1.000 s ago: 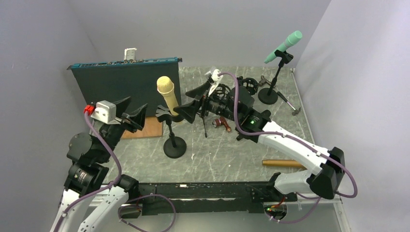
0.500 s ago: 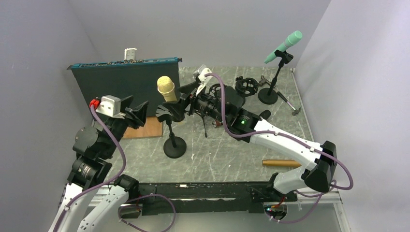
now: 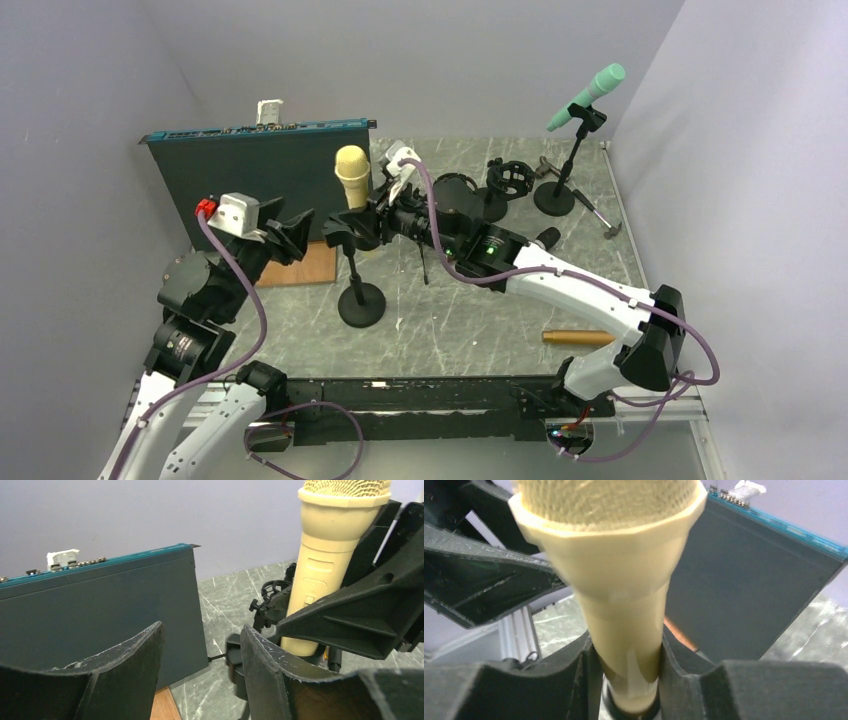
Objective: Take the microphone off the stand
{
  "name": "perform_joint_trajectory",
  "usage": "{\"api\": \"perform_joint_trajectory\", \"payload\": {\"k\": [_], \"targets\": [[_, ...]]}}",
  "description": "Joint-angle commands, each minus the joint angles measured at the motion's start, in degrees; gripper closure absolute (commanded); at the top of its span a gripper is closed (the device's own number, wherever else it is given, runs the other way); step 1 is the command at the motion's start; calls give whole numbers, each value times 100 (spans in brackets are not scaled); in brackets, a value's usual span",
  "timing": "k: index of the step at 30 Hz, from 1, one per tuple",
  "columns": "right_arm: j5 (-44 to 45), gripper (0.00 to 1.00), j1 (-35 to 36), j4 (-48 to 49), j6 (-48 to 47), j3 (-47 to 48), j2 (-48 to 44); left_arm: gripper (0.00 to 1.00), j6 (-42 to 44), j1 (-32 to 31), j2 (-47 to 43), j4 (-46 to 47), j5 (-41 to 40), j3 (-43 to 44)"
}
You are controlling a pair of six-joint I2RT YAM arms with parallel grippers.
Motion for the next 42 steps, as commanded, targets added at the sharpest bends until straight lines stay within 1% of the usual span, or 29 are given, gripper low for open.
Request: {"api": "perform_joint_trajectory", "payload": {"k": [1,4,6,8,9,11,14,17,21,26,33,36,42], "targets": [[198,79,11,-213,-502,186,-191,39,106,28,69,231,652,12],[162,100,-13,-434,-710,178,-329,40,210,28,36,330,1242,-19],[-148,100,-79,-518,-841,98,-430,42,249,32,48,511,1622,-104],[-662,100,-210,-379,-864,-128,-572,41,255,28,119,532,2062,-55],[-974,100,-299,-275,-864,-248,-649,40,277,28,146,525,2449,-30],[-1791,100,-600,-90,-864,-483,-780,40,325,28,221,621,3004,-45],[-3278,100,-1059,327,-847,-798,-915,40,276,28,428,714,3785,20],[-4210,100,-1411,405,-668,-771,-825,39,189,28,558,871,4366,17],[-4579,100,-1606,282,-730,-698,-712,37,213,28,711,784,4487,72],[-4929,100,-1760,845,-382,-849,-607,37,244,28,1187,442,4344,276],[-4968,100,-1907,1069,-252,-874,-581,36,265,-13,1527,330,4198,283],[-5090,100,-2054,1308,-70,-909,-612,36,396,-97,1754,61,4343,439],[-5168,100,-2108,1240,-101,-882,-578,35,341,-164,1952,71,4608,467]]}}
